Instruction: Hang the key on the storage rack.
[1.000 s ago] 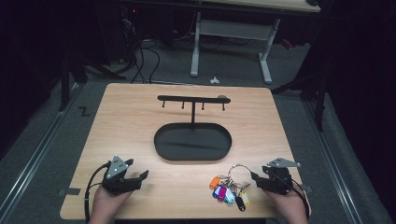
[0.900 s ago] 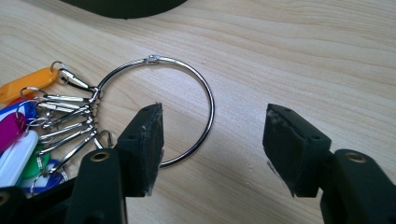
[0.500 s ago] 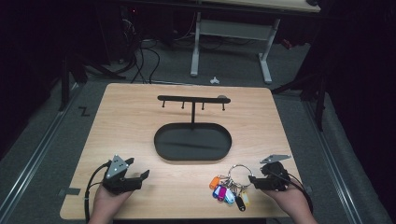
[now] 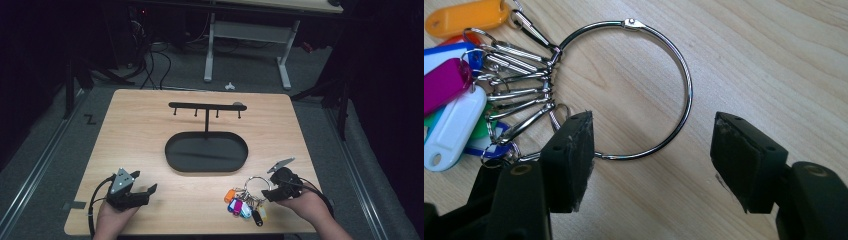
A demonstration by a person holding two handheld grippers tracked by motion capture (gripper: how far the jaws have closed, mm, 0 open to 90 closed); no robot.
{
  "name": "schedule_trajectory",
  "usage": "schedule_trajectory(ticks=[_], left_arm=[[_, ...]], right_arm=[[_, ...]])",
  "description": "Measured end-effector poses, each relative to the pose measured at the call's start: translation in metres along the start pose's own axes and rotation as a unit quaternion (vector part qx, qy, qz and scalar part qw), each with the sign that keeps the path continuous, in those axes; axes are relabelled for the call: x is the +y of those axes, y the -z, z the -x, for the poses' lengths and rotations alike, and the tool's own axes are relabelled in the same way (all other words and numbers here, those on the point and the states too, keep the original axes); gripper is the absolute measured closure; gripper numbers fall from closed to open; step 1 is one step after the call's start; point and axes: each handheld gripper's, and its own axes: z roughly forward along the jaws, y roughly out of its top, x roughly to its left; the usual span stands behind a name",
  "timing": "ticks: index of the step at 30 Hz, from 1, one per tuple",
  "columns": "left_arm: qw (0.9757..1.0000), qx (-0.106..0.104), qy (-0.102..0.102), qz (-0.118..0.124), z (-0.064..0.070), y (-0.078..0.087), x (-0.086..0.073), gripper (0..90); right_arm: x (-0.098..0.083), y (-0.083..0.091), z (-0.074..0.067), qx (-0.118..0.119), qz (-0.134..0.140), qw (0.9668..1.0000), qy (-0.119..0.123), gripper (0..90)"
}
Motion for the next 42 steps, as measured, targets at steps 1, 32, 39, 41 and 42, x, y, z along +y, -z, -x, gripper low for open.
schedule_trajectory(ticks=[1, 32, 39, 41, 42], left_arm=[[1.0000, 0.000, 0.001, -0.001, 0.001, 0.000, 0.000, 20.6], [0.9998, 0.013, 0.007, -0.009, -0.002, 0.026, -0.018, 20.2], [0.9999, 0.010, 0.002, -0.011, 0.000, 0.025, -0.017, 20.2], [0.9999, 0.010, 0.001, -0.012, 0.000, 0.024, -0.017, 20.2], [0.9999, 0.011, 0.001, -0.010, 0.000, 0.024, -0.017, 20.2]], right_arm=[[0.004, -0.001, 0.000, -0.001, -0.015, 0.9998, 0.009, 34.3], [0.080, -0.047, 0.014, 0.039, -0.143, 0.9795, 0.136, 61.0], [0.079, -0.046, 0.012, 0.055, -0.142, 0.9797, 0.130, 75.2], [0.077, -0.046, 0.013, 0.056, -0.145, 0.9804, 0.121, 79.9], [0.077, -0.046, 0.013, 0.055, -0.145, 0.9804, 0.121, 81.6]])
